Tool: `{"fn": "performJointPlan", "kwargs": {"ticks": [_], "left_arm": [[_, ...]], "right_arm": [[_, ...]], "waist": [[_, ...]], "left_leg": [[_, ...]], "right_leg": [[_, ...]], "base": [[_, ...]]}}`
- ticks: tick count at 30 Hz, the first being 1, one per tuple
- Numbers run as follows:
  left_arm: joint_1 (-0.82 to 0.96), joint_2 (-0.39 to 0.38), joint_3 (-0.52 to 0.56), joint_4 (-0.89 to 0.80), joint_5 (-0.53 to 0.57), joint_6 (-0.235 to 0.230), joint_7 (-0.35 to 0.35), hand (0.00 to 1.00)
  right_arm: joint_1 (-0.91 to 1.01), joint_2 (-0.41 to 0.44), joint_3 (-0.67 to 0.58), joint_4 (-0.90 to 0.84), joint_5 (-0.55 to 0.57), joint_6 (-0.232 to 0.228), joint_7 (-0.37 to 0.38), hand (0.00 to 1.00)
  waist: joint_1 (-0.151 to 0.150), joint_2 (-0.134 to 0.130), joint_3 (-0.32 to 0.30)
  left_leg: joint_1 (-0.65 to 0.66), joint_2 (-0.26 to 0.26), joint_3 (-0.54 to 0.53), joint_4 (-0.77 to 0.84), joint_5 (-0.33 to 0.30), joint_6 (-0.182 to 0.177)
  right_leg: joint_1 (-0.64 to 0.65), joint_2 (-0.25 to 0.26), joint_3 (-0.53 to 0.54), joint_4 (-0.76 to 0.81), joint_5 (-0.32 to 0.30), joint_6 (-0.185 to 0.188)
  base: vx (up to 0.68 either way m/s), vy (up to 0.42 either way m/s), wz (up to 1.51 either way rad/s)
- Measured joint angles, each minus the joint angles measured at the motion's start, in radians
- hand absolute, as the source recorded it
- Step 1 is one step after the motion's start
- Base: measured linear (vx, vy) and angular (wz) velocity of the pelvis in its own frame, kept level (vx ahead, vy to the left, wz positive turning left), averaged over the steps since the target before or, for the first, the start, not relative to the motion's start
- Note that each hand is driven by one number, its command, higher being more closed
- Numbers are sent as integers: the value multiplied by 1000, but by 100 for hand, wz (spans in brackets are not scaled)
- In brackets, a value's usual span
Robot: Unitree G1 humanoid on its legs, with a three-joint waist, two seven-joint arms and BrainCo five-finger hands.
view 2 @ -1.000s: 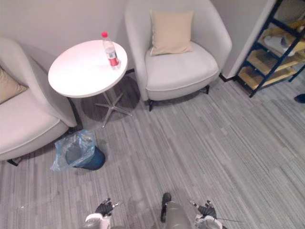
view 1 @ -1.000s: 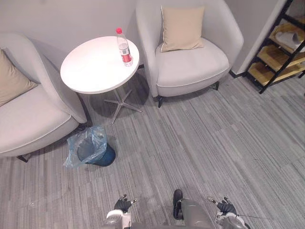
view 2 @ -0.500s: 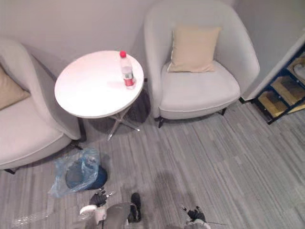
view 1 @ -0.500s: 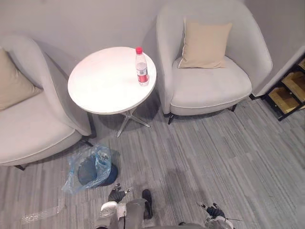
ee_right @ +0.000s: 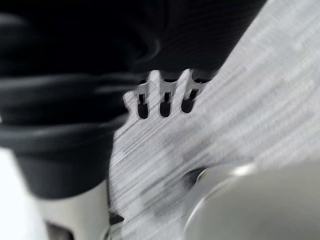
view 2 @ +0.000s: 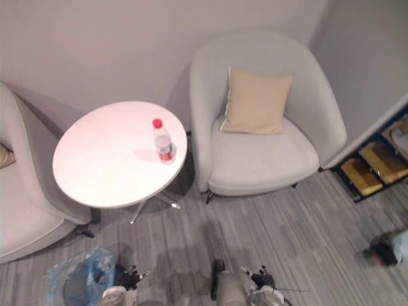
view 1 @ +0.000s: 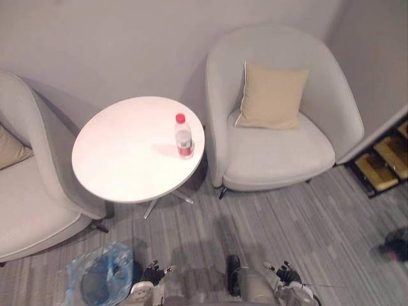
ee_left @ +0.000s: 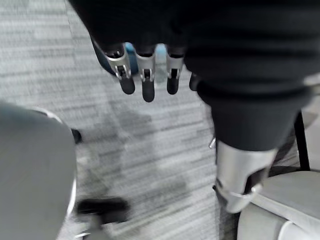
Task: Gather rubbish on tea table into small bin, then transfer packed bag to large trash can.
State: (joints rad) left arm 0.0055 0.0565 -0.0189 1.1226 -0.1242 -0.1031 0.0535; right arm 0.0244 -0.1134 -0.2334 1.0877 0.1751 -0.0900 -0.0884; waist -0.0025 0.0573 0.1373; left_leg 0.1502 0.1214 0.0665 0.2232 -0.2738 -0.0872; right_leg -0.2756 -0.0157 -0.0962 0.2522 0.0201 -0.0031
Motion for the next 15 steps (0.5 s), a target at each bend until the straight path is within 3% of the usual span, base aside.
{"fn": "performJointPlan", "kwargs": {"ticks": [2, 4, 5, 7, 8, 10, 11, 12, 13, 14, 15], "left_arm": [[-26, -25, 5, 6, 8, 1, 1, 0], [-35, -40, 35, -8, 17, 1, 0, 0], [-33, -42, 41, -19, 21, -1, 0, 0], [-32, -44, 37, -31, 24, 0, 0, 0], [-32, -46, 31, -33, 24, 0, 0, 0], [-37, -45, 29, -34, 24, -1, 0, 0], [-41, -43, 27, -32, 24, 0, 1, 0], [-40, -42, 25, -31, 24, 0, 1, 0], [-31, -38, 18, -31, 22, 0, 0, 0], [-33, -32, 18, -28, 24, -1, 1, 0], [-31, -8, 0, -17, 24, 1, 2, 0]], "right_arm": [[-1, -4, -4, 5, 4, 0, 0, 0], [2, -5, -8, 10, 6, 1, -4, 0], [13, -2, 1, 9, 9, 0, -7, 0], [20, 4, 0, 2, 22, -1, -10, 0], [20, 5, 0, 1, 23, -1, -11, 0], [20, 6, 0, 2, 24, -1, -11, 0], [21, 4, 1, 3, 24, 0, -11, 0], [21, 3, 1, 3, 24, 0, -11, 0], [21, -7, 1, 6, 23, -1, -11, 0], [18, -4, 2, 10, 23, 0, -13, 0], [17, 12, 1, 17, 21, -1, -12, 0]], "waist": [[-6, 14, 11], [-8, 7, 25], [3, -4, 33], [1, -2, 31], [1, -6, 32], [1, -8, 33], [3, -7, 33], [3, -5, 31], [5, 9, 24], [6, 5, 20], [6, -20, 9]], "left_leg": [[-46, 23, -20, 68, 39, -43], [-109, 44, -19, 257, 74, -82], [-152, 77, 18, 391, 76, -70], [-190, 105, 94, 418, 66, -41], [-223, 104, 140, 377, 51, -17], [-257, 84, 164, 282, 48, -8], [-260, 48, 162, 124, 79, -8], [-256, 38, 154, 81, 102, -12], [-252, 19, 121, -7, 195, 0], [-243, 14, 123, -9, 197, 0], [-217, -12, 121, -44, 198, 8]], "right_leg": [[27, 3, -46, -9, -38, -24], [91, 1, -71, -28, -64, -39], [148, -2, -91, -47, -85, -54], [200, -6, -117, -65, -106, -54], [219, -16, -125, -74, -119, -46], [238, -29, -145, -90, -124, -33], [252, -45, -152, -91, -135, -12], [255, -45, -153, -90, -137, -8], [263, -35, -151, -87, -147, 8], [266, -40, -140, -85, -150, 15], [281, -56, -138, -88, -153, 30]], "base": [[328, -274, 63], [241, -197, 56], [155, -103, 33], [135, -84, 37], [108, -21, 40], [116, 18, 36], [85, 52, 21], [192, 142, 14], [107, 89, 0], [234, 154, 5], [161, 79, 9]]}}
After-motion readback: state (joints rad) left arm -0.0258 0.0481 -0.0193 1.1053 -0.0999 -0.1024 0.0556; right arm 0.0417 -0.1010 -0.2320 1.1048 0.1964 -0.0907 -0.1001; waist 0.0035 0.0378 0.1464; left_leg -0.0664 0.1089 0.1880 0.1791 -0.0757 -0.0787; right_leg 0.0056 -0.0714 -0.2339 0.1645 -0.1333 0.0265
